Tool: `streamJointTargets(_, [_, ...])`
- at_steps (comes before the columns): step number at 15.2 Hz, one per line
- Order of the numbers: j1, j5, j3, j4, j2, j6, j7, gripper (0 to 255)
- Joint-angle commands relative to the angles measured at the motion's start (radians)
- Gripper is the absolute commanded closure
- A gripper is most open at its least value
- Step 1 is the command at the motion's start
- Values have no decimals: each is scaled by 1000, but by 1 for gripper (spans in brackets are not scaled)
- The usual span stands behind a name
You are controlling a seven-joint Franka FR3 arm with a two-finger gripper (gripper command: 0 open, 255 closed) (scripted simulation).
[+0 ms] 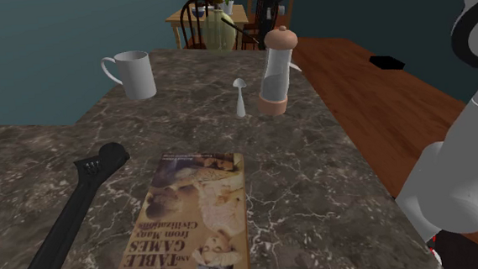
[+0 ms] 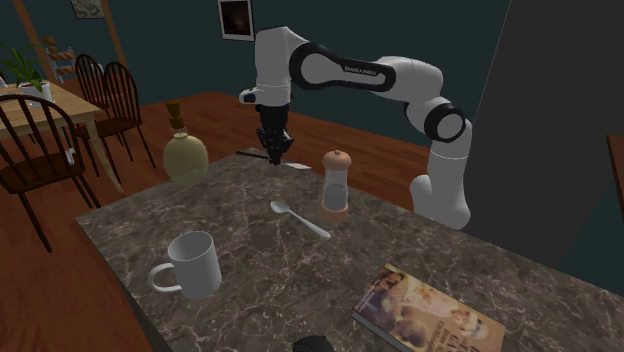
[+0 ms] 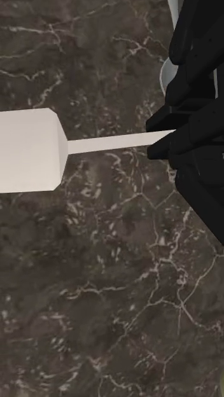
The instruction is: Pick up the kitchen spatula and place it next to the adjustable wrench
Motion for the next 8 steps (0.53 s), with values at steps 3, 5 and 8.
streamJointTargets(3, [39, -13, 40, -130, -112, 21, 77, 255])
streamJointTargets(5, [58, -16, 64, -189, -165, 30, 119, 255])
streamJointTargets(8, [84, -15, 102, -265, -235, 38, 183, 255])
